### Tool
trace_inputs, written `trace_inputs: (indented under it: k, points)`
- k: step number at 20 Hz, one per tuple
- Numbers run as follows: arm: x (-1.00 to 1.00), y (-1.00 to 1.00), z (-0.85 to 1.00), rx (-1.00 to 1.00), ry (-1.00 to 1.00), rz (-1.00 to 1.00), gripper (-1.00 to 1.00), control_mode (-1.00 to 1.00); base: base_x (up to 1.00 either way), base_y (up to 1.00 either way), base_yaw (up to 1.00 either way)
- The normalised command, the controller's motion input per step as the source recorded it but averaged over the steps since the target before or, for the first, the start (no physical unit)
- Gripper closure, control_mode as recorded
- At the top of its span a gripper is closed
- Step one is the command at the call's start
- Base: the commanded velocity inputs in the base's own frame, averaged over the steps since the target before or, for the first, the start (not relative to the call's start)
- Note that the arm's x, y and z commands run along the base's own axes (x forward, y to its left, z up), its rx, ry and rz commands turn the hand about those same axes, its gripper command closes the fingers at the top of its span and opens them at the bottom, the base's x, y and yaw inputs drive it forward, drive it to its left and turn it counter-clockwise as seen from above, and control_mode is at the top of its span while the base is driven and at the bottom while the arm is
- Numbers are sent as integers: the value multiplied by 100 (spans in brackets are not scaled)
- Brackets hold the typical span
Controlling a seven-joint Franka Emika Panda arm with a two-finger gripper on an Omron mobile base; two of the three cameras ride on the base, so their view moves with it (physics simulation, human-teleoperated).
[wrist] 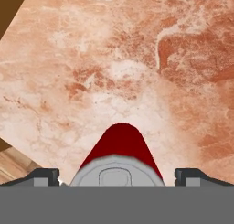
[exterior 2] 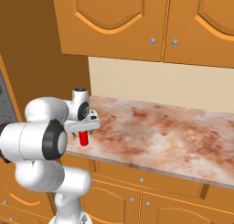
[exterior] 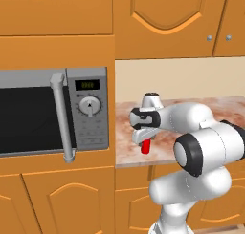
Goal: Four empty soda cans are scattered around the kitchen. Gather all the cans and cluster them next to the stove for recycling.
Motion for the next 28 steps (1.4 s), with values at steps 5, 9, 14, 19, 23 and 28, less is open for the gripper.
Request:
trace_inputs:
  k: [5, 9, 14, 19, 23, 28]
  points:
    - [0, 0, -8, 0, 2, 3, 100, -100, 0, 0, 0]
    - [0, 0, 0, 0, 0, 0, 100, -100, 0, 0, 0]
    - [0, 0, 0, 0, 0, 0, 100, -100, 0, 0, 0]
    - [-23, 0, 19, 0, -5, 0, 100, -100, 0, 0, 0]
    - [-52, -7, 42, 0, -8, 0, 100, -100, 0, 0, 0]
    - [-65, -10, 39, 0, -2, -4, 100, -100, 0, 0, 0]
